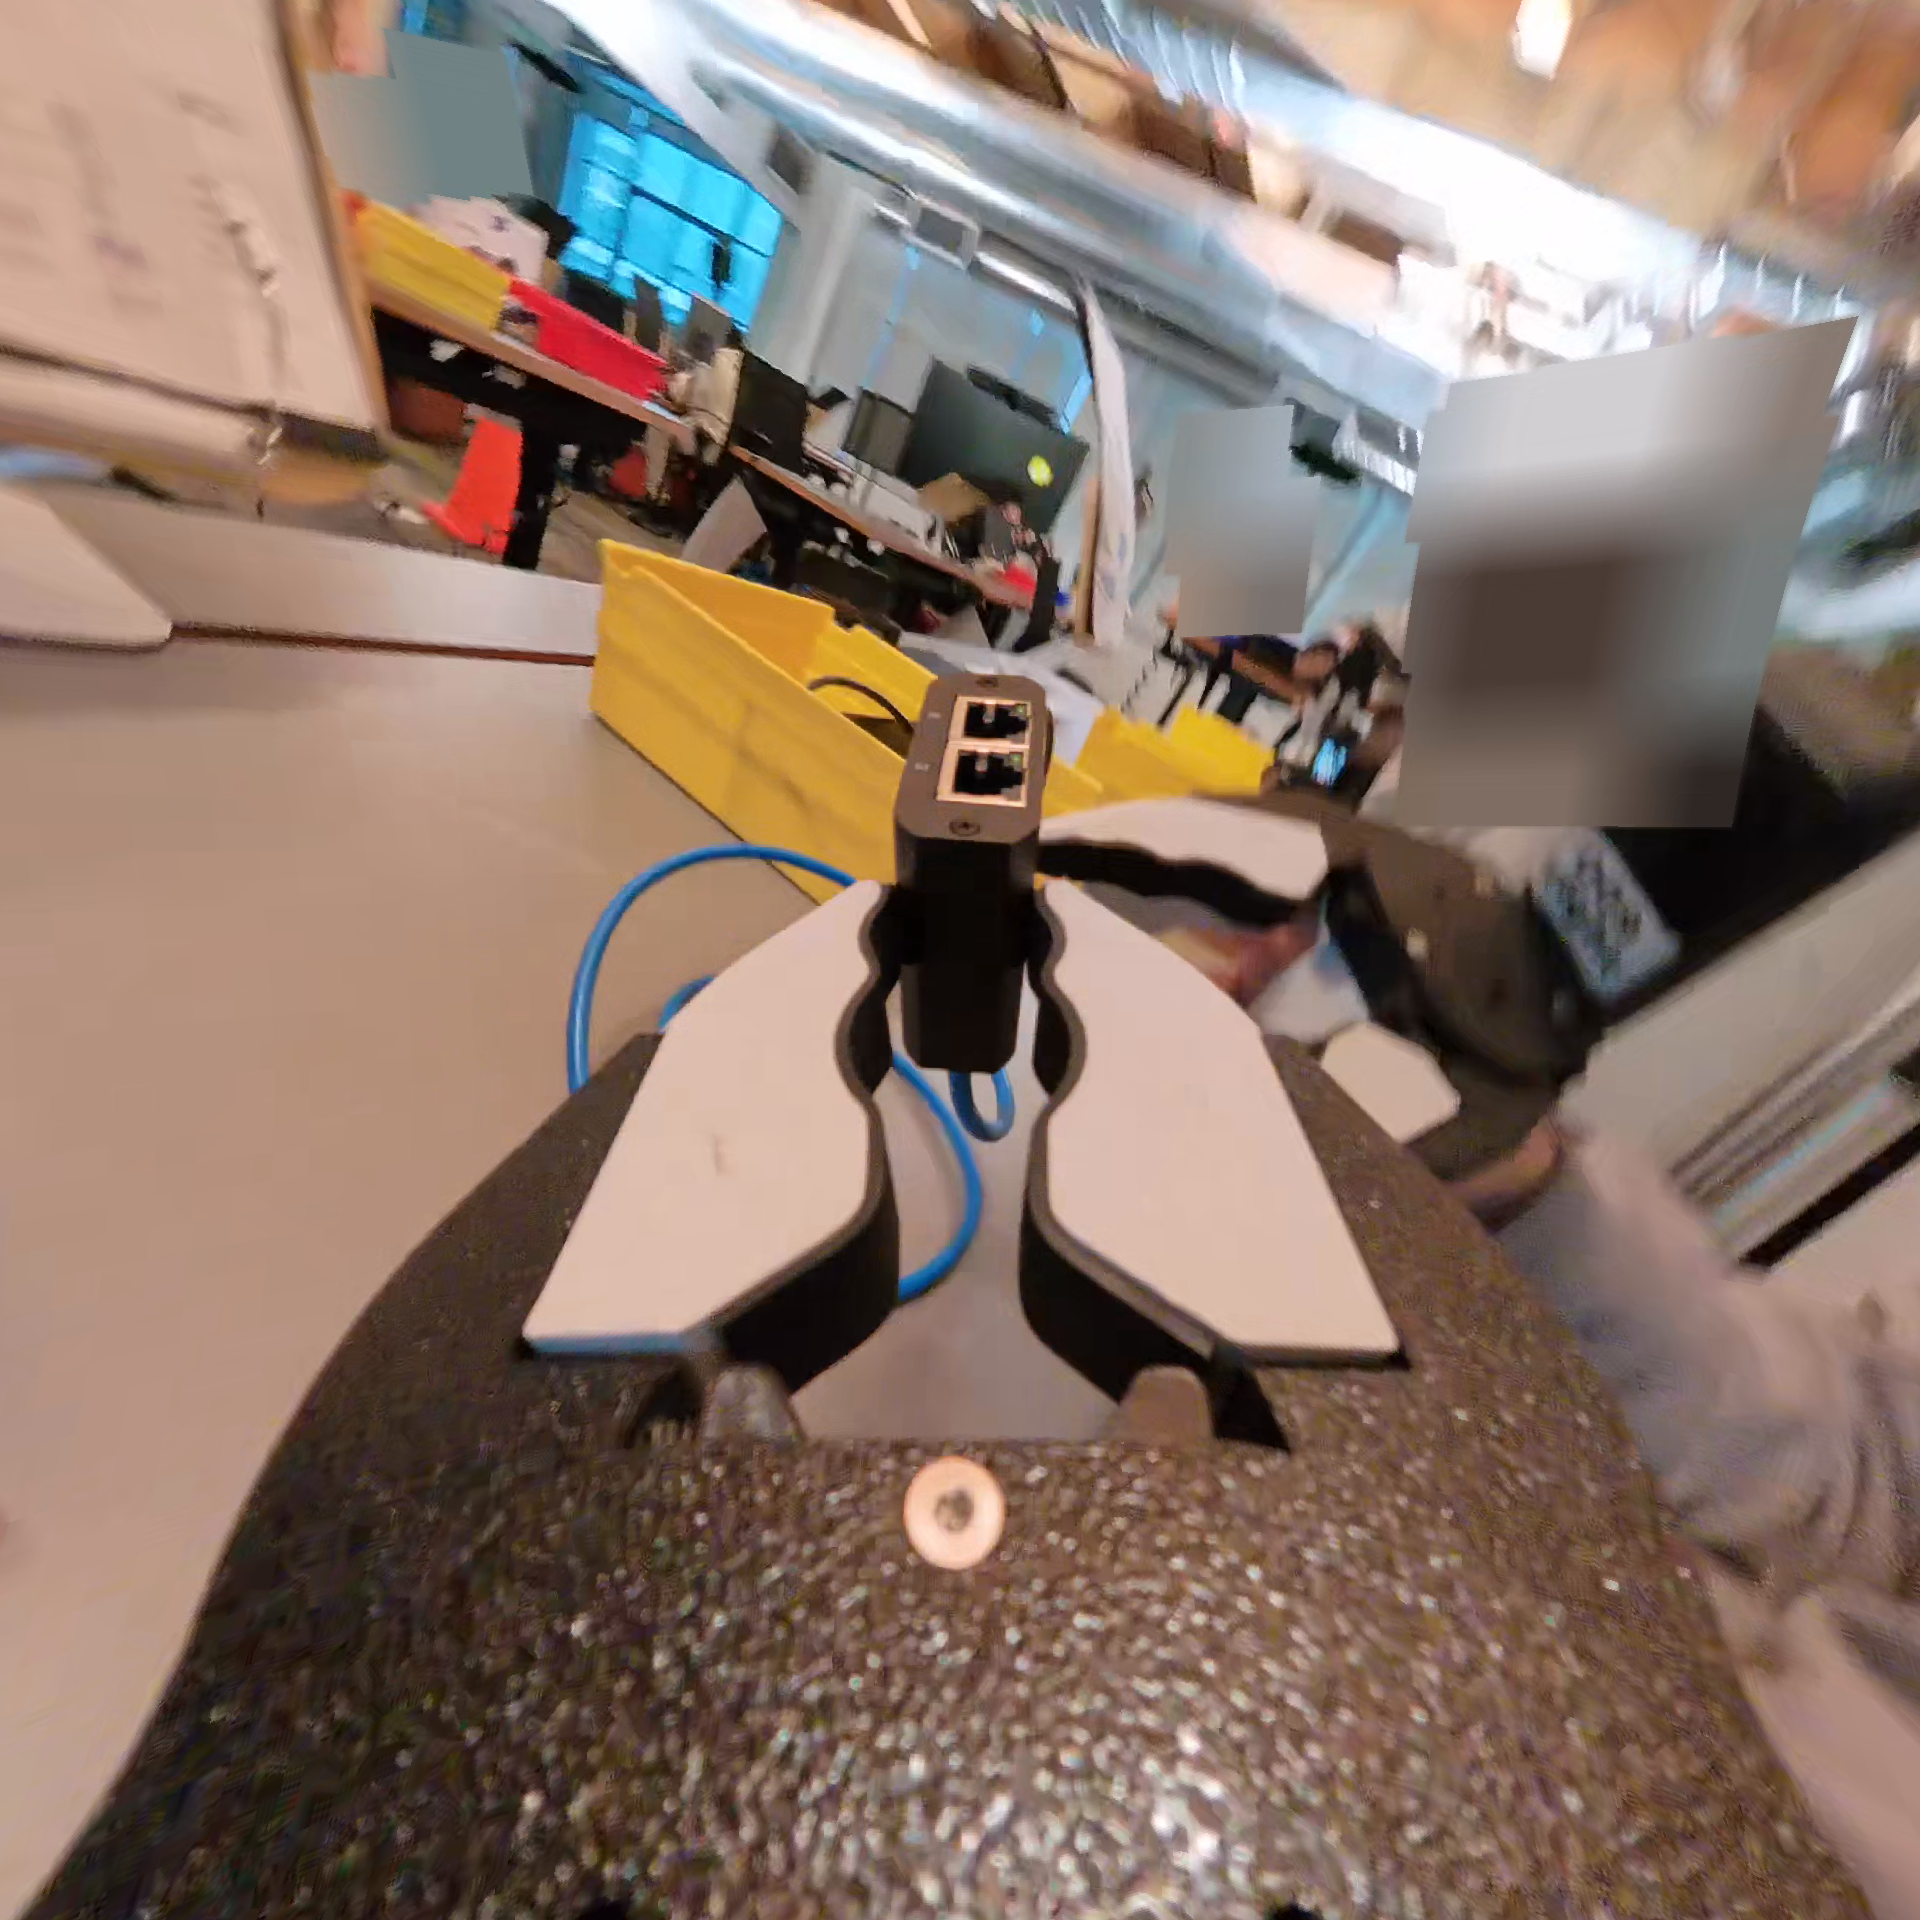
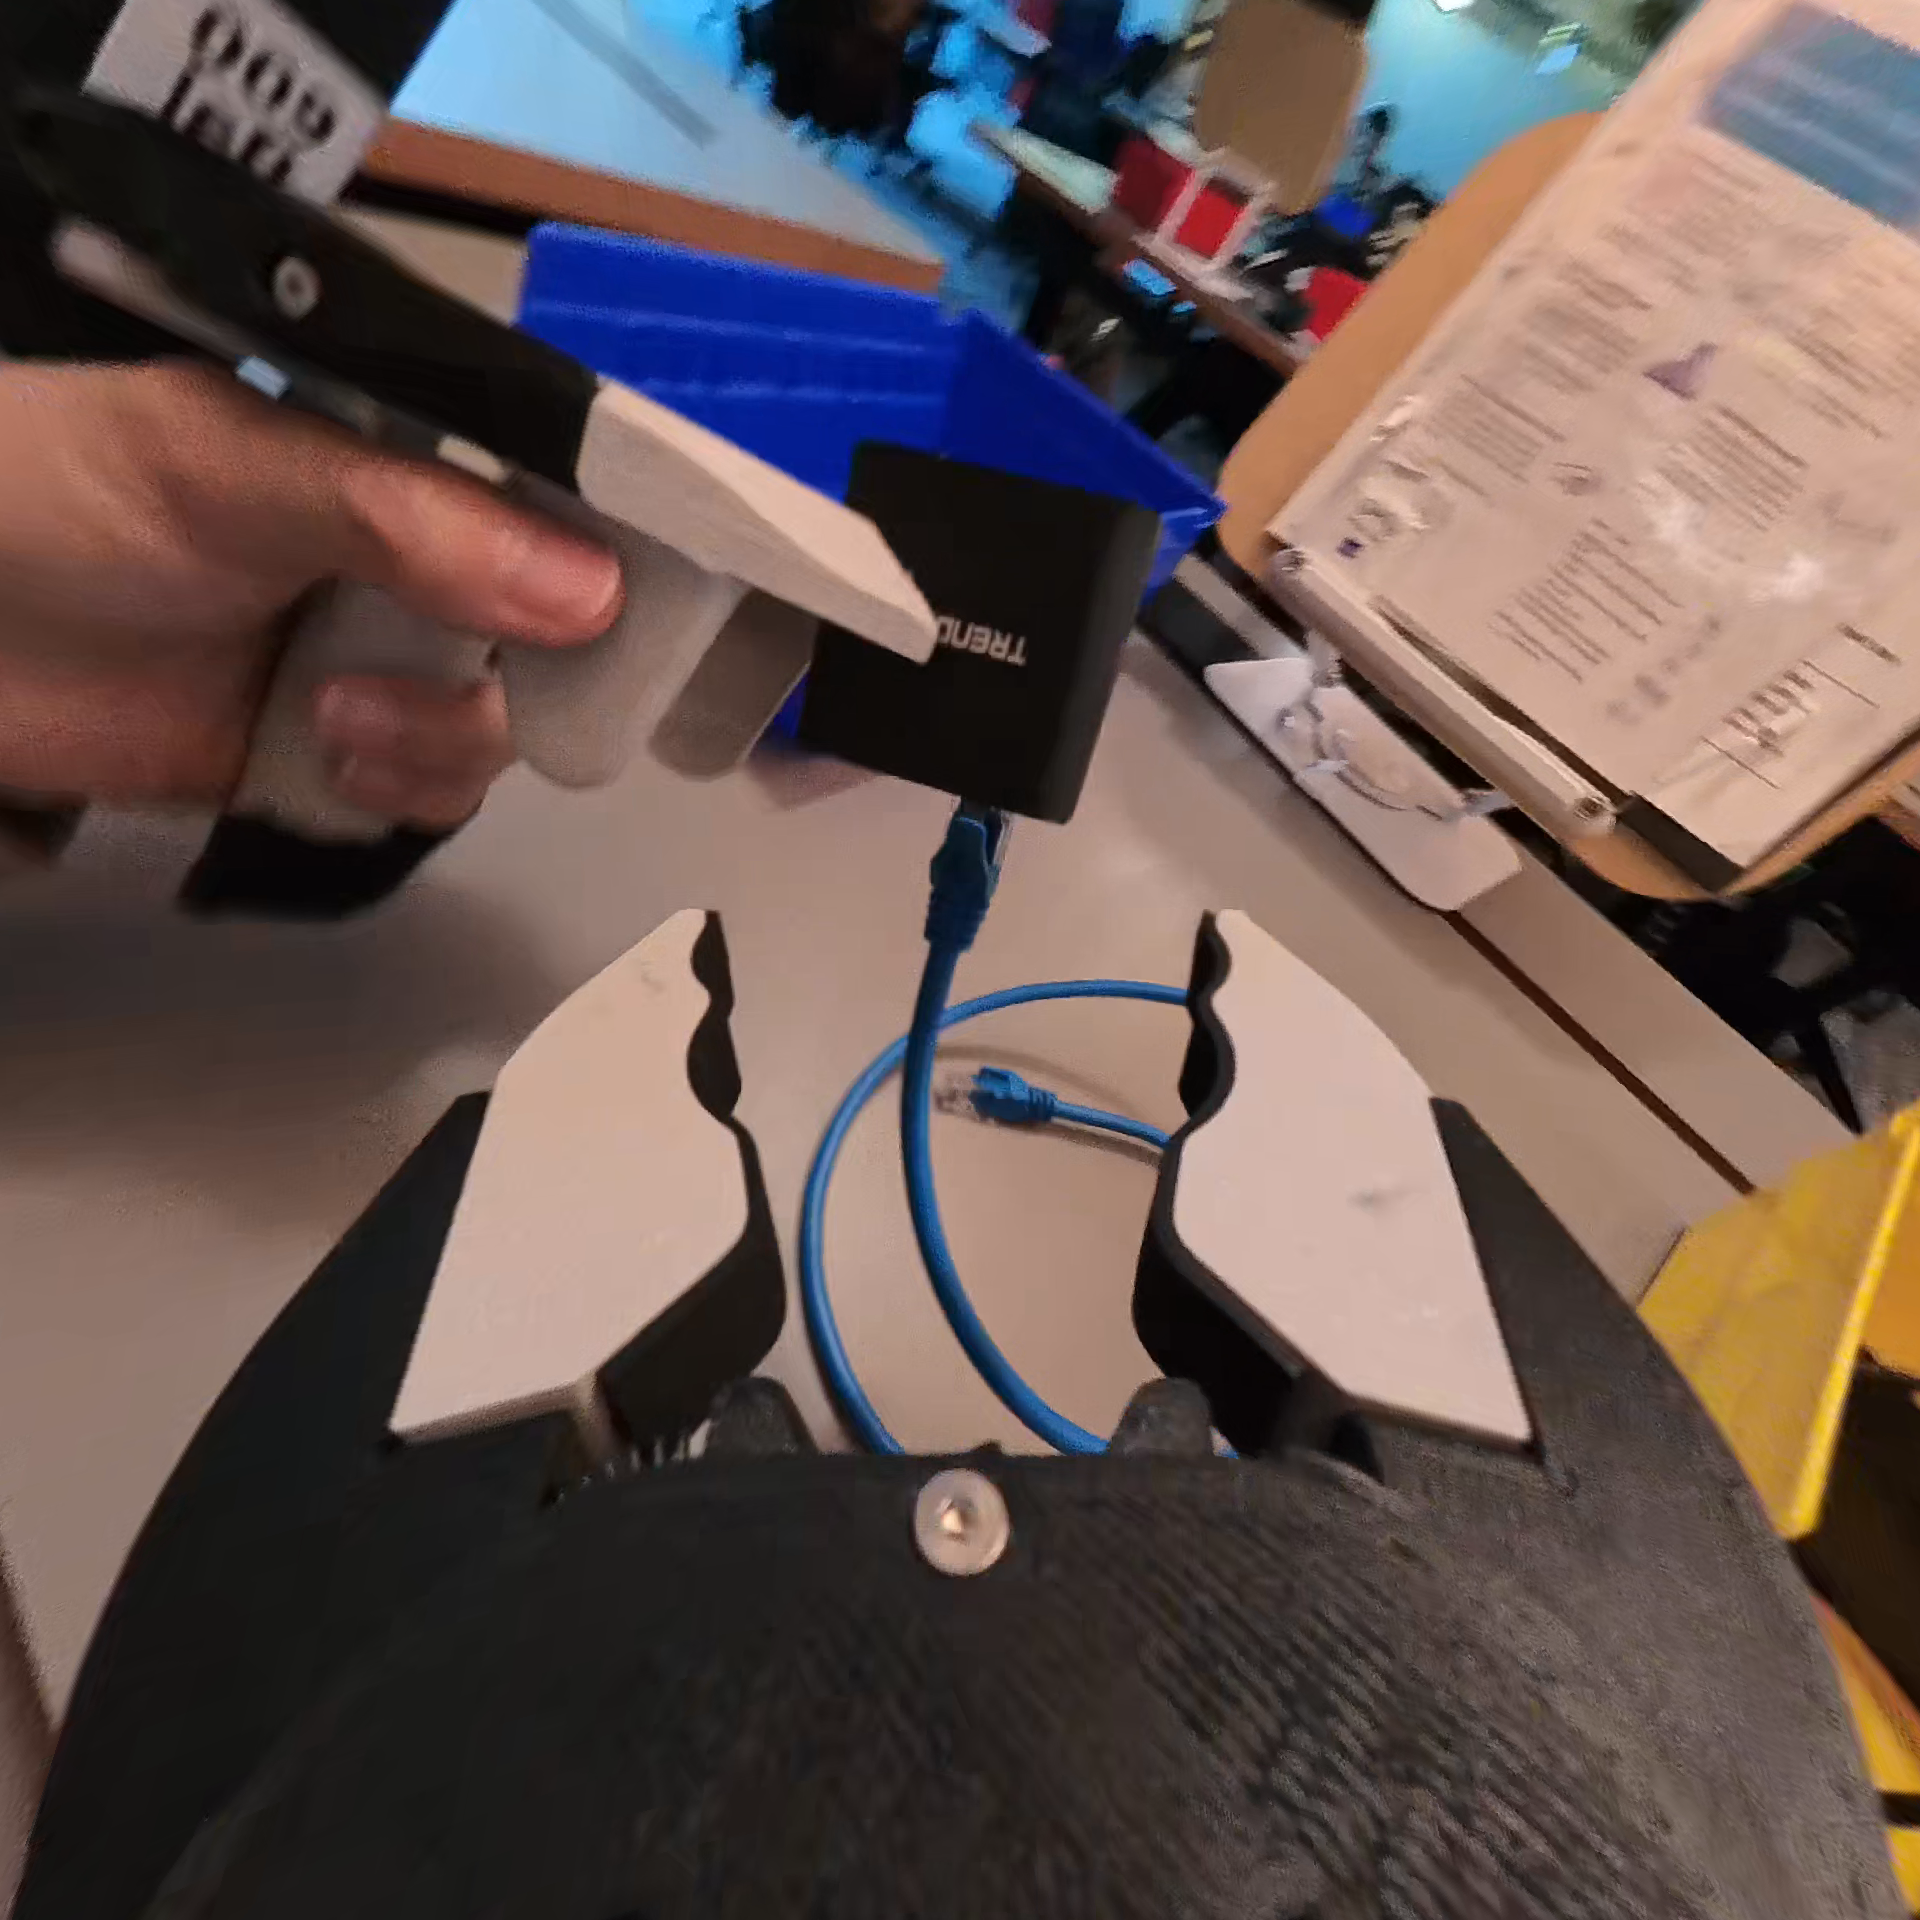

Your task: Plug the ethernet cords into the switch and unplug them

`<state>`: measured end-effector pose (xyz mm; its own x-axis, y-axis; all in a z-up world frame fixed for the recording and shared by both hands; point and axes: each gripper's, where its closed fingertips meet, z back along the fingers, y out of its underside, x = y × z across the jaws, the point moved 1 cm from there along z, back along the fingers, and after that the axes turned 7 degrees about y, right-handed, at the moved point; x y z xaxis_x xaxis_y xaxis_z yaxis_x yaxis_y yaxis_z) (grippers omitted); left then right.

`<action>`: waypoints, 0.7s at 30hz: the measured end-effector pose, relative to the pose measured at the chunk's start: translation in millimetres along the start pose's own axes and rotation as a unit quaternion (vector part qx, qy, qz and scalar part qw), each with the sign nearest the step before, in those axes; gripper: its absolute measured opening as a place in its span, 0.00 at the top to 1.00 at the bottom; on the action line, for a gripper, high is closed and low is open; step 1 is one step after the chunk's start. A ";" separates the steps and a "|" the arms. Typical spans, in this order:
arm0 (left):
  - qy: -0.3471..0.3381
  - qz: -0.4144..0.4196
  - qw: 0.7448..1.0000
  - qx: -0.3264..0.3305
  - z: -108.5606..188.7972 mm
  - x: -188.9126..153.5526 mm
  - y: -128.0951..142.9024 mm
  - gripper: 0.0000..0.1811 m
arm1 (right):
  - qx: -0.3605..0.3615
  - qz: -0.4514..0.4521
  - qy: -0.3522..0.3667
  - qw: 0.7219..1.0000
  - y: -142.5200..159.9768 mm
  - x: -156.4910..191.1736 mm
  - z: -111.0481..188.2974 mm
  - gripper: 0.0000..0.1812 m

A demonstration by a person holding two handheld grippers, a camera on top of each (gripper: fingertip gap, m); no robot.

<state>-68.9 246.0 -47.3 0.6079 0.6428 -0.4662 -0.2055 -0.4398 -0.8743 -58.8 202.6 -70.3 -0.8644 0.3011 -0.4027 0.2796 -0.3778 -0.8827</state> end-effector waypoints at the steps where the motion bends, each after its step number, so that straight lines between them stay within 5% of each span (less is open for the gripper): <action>1: -0.007 0.032 0.999 -0.015 -0.7 4.2 0.6 0.87 | -0.007 -0.014 0.012 1.000 -0.8 2.7 -5.0 0.52; 7: 0.018 0.116 0.992 -0.040 -18.6 -3.4 13.3 0.87 | -0.023 -0.031 0.093 0.995 -0.3 -8.4 -22.1 0.56; 8: 0.023 0.114 0.993 -0.034 -21.7 -6.5 15.2 0.87 | -0.038 -0.023 0.087 0.995 -2.4 -7.7 -19.9 0.65; 11: 0.032 0.086 0.996 -0.007 -26.0 -12.5 20.5 0.87 | -0.048 -0.003 0.055 0.997 0.8 -9.5 -14.4 0.66; 16: 0.097 -0.107 0.982 0.123 -19.7 -31.9 39.7 0.78 | 0.010 0.123 -0.127 0.984 17.3 3.9 12.1 0.66; 21: 0.075 -0.350 0.898 0.255 -9.6 -34.0 73.5 0.64 | 0.140 0.311 -0.166 0.925 54.0 1.3 36.9 0.66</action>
<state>-97.3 185.7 -94.4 0.8131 0.5419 0.2125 -0.0339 0.4085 -0.9121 -60.2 150.3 -109.5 -0.6660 -0.3192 -0.6742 0.6873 -0.6138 -0.3884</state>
